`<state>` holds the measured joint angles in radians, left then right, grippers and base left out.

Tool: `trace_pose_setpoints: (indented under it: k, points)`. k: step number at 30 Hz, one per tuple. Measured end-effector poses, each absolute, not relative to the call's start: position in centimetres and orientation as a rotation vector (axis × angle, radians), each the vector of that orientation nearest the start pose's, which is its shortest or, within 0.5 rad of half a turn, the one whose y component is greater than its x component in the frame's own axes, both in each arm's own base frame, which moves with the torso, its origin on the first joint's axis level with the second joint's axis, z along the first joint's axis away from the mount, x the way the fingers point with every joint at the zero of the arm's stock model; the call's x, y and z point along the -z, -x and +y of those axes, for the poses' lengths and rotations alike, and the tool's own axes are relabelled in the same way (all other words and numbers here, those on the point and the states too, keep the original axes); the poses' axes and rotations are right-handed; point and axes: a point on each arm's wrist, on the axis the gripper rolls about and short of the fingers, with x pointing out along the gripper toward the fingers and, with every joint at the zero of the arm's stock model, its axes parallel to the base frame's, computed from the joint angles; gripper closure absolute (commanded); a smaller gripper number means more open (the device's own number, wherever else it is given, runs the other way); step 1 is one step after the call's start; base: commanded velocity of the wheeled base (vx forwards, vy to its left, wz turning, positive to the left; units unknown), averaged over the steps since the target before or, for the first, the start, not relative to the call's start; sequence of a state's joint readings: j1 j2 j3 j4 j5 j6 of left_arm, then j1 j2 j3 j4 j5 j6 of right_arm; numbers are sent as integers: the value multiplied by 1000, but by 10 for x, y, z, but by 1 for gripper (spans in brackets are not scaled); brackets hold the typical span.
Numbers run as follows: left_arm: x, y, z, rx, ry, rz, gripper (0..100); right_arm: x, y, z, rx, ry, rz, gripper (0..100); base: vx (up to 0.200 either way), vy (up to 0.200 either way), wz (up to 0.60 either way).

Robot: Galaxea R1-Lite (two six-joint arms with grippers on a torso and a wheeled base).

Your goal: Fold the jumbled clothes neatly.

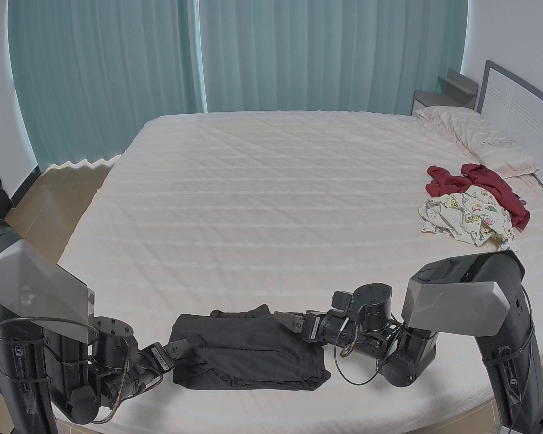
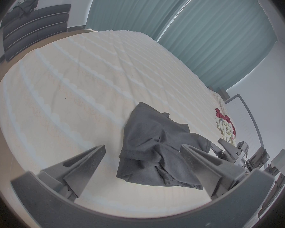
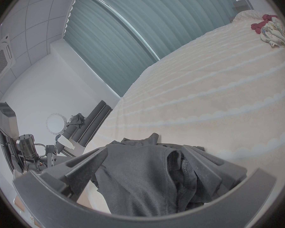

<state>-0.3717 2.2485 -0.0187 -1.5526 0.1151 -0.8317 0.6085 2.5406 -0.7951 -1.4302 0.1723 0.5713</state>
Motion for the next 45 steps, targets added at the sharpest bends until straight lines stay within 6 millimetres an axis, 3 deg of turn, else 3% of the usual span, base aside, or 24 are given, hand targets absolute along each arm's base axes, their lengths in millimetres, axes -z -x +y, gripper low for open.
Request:
trace_pose_setpoints:
  k: [15, 16, 28, 45]
  points:
    - [21, -205, -79, -48, 619, 742, 0, 56, -327, 232, -642, -443, 560, 0, 0, 0, 0]
    - [21, -205, -79, -48, 618, 743, 0, 56, -328, 233, -638, -443, 559, 100, 0, 0, 0]
    - [24, -205, -79, -53, 613, 752, 0, 61, -338, 236, -553, -441, 548, 100, 0, 0, 0]
    - [26, -205, -79, -72, 602, 753, 0, 58, -356, 220, -456, -472, 502, 100, 0, 0, 0]
